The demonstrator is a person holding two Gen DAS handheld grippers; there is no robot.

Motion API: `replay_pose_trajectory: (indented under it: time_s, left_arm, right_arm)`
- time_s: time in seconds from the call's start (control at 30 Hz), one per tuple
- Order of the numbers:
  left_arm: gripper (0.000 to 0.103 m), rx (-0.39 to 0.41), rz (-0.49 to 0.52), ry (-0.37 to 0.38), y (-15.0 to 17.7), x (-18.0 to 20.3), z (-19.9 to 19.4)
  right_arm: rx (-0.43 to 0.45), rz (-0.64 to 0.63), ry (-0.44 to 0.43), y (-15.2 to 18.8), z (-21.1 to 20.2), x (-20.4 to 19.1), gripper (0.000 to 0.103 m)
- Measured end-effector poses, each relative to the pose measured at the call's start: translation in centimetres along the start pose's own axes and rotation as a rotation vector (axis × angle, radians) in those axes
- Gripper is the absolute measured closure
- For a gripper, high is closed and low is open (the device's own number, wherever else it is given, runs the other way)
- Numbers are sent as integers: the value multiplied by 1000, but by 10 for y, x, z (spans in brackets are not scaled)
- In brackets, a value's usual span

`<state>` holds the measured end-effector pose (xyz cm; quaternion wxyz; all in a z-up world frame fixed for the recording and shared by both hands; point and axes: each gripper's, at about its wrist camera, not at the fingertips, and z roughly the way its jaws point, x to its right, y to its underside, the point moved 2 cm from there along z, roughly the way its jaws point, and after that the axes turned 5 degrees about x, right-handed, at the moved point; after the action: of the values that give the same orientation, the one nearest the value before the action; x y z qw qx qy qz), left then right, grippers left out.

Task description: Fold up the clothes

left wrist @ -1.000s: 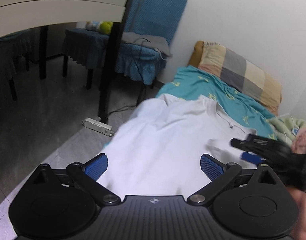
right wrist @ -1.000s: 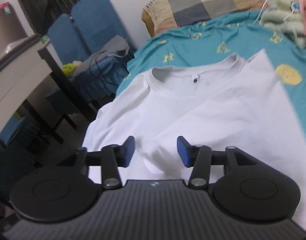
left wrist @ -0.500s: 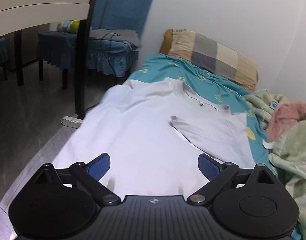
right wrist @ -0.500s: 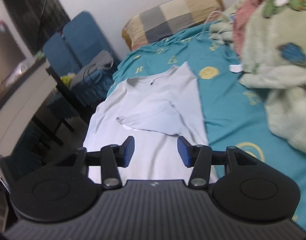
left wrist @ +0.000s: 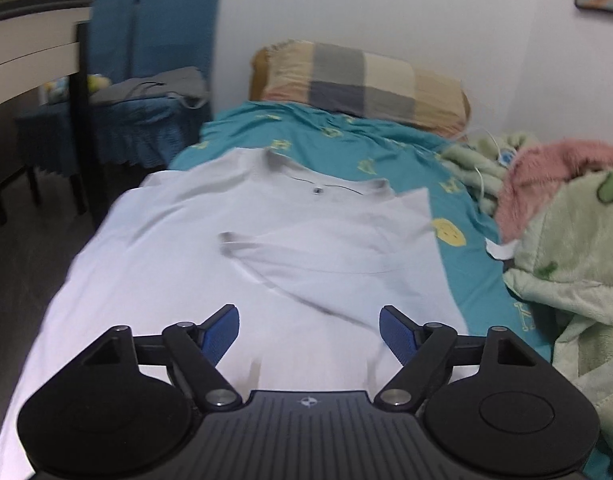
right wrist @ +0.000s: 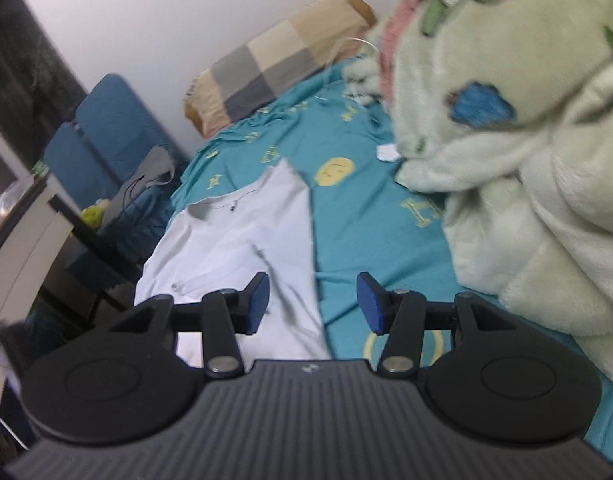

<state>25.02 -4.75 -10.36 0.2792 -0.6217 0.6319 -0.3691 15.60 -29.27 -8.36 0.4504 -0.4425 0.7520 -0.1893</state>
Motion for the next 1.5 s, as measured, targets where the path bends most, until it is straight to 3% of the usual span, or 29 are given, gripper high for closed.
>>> replay_pose_trajectory:
  time_s: [0.17, 0.3, 0.33, 0.4, 0.5, 0.73, 0.8, 0.9, 1.03, 1.1, 1.23, 1.3, 1.4, 1.5]
  left_arm:
    - [39, 1, 7, 18, -1, 48, 59]
    - [54, -6, 29, 4, 6, 62, 92]
    - [61, -9, 34, -3, 8, 63, 98]
    - [86, 9, 37, 6, 10, 61, 101]
    - [100, 32, 28, 44, 10, 55, 92]
    - [102, 49, -96, 106, 6, 13, 36]
    - [102, 37, -133, 75, 9, -5, 27]
    - [102, -36, -151, -28, 20, -31, 32]
    - [101, -129, -101, -87, 41, -45, 52]
    - [101, -123, -47, -96, 43, -42, 49]
    - [96, -126, -1, -51, 45, -31, 18]
    - [86, -140, 25, -18, 49, -22, -5]
    - [75, -163, 44, 59, 63, -2, -47]
    - [74, -225, 67, 165, 86, 26, -88]
  right_arm:
    - [-7, 52, -6, -3, 7, 19, 51]
    - [-19, 69, -1, -4, 14, 27, 51]
    - [-25, 74, -4, -3, 16, 27, 51]
    - [-36, 84, -13, -3, 18, 28, 51]
    - [-41, 87, -18, -2, 19, 27, 51]
    - [-48, 91, -24, -2, 17, 24, 51]
    - [-53, 87, -25, -1, 18, 23, 51]
    - [-61, 81, -27, 0, 18, 21, 51]
    - [-67, 69, -38, -1, 16, 20, 51]
    - [-70, 63, -43, -2, 15, 19, 51]
    - [-77, 51, -53, -3, 13, 18, 51]
    - [-80, 45, -59, -3, 12, 17, 51]
    - [-85, 36, -67, -4, 10, 16, 51]
    - [-55, 31, -68, -11, -1, 19, 51]
